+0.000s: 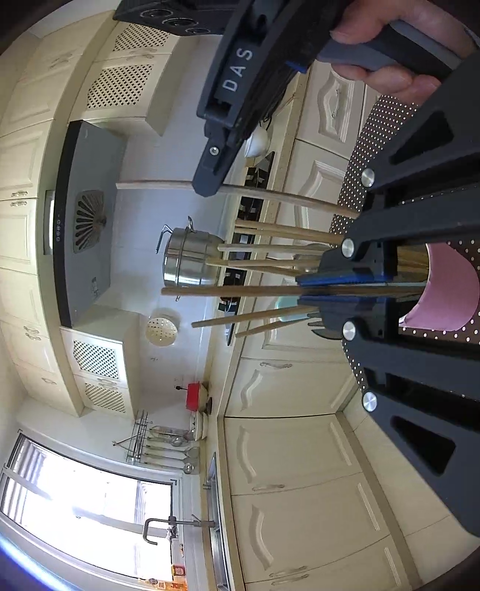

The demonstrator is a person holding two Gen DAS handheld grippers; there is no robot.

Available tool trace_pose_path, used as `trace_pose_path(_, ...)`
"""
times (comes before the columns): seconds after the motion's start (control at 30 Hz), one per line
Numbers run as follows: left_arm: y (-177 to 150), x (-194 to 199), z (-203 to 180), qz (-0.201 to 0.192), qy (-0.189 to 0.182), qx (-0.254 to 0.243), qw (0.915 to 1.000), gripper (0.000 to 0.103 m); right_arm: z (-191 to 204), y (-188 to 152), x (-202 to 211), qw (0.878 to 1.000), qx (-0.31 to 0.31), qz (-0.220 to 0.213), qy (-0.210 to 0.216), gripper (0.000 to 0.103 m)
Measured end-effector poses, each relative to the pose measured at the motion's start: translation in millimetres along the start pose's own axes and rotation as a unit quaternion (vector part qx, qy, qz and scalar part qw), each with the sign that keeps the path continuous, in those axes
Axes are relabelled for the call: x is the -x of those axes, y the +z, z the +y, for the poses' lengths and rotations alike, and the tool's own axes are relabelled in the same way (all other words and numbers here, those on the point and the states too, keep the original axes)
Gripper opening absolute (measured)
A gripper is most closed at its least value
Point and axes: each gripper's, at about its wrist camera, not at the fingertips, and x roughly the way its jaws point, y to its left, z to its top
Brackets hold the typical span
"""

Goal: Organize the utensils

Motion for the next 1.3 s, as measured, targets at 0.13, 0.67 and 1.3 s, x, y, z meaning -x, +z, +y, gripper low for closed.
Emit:
trace_pose_path(0.13, 0.9, 5.1, 2.0, 0.002, -0.006, 0.003, 1.0000, 0.005, 3.1, -6.9, 2.3, 1.000, 0.006, 0.007, -0.005, 0.006)
trace_pose_path(0.67, 11.5, 34.8, 10.9, -0.008, 0.021, 0.013, 0.9997, 0.058, 17.0, -18.4, 13.0, 0.999, 0.025, 0.026, -0.012, 0.006)
trace_pose_path(1.3, 14.5, 47.9, 28.1, 0.021, 0.128, -0.006, 0.9915, 0.063, 26.4, -48.8, 6.2, 0.996, 0.041, 0.079, -0.020, 0.006)
